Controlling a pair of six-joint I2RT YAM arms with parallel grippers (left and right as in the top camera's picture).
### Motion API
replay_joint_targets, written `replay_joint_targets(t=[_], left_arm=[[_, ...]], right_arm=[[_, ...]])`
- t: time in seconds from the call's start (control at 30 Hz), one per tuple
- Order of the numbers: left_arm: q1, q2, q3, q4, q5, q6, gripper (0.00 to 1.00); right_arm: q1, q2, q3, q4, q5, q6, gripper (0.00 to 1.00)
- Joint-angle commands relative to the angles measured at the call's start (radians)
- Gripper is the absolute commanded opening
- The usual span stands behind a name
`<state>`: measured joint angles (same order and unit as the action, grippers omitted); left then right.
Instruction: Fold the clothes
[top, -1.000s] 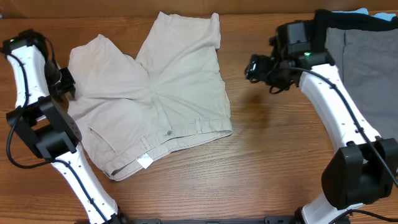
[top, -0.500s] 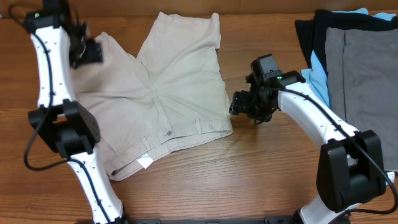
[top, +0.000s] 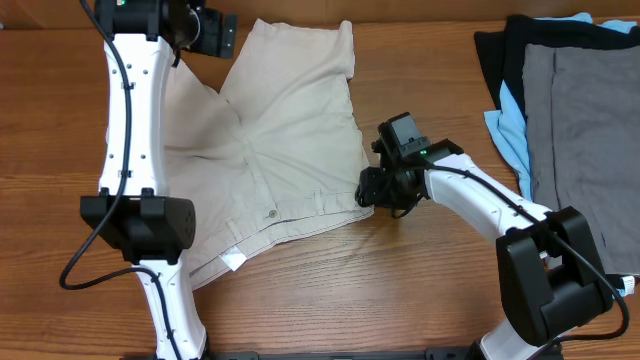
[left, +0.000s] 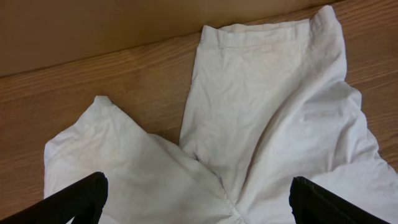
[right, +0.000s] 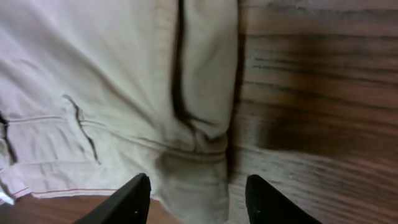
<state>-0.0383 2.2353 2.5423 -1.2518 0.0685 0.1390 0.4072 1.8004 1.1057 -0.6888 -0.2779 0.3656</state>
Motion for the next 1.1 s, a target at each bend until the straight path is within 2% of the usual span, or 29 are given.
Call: replay_joint_targets(t=[0.0,0.07,0.17,0.2,0.3,0.33,0.57,0.73,0.93,0.97,1.0,1.07], left_arm=[[-0.011,0.003,0.006,0.007,-0.027,0.022,0.95],[-0.013,0.003,0.006,0.006,-0.027,0.021,0.95],[-0.014,0.005,0.006,0.006,-0.027,0.021,0.95],[-0.014,0.007,0.006,0.007,-0.027,0.021,0.95],[-0.015,0.011,0.006,0.008,-0.023,0.021,0.94],[-0.015,0.011,0.006,0.008,-0.023,0.021,0.94],[-0.042,0.019,0.005,0.027,-0.016,0.050,0.96],[-0.071,0.021,0.005,0.077,-0.015,0.064,0.98],[-0.116,0.071,0.005,0.160,-0.011,0.083,1.00],[-0.127,0.087,0.005,0.176,0.002,0.098,1.00],[-0.135,0.104,0.005,0.189,0.013,0.109,1.00],[-0.151,0.146,0.005,0.229,0.018,0.113,1.00]], right_arm=[[0.002,-0.003,-0.032,0.032,0.023,0.002,0.52],[0.002,-0.003,-0.040,0.037,0.023,0.001,0.50],[0.002,-0.003,-0.051,0.046,0.022,-0.002,0.38],[0.002,-0.003,-0.055,0.049,0.019,-0.002,0.33],[0.002,-0.003,-0.058,0.054,0.018,-0.002,0.07],[0.002,-0.003,-0.058,0.056,0.014,-0.002,0.04],[-0.073,-0.003,-0.058,0.013,0.012,0.001,0.04],[-0.260,-0.003,-0.056,-0.005,-0.003,-0.016,0.04],[-0.441,-0.003,-0.027,0.035,-0.114,-0.081,0.04],[-0.455,-0.003,-0.017,0.034,-0.133,-0.087,0.20],[-0.463,-0.003,-0.008,0.031,-0.148,-0.089,0.49],[-0.466,-0.003,0.009,0.018,-0.186,-0.127,0.93]])
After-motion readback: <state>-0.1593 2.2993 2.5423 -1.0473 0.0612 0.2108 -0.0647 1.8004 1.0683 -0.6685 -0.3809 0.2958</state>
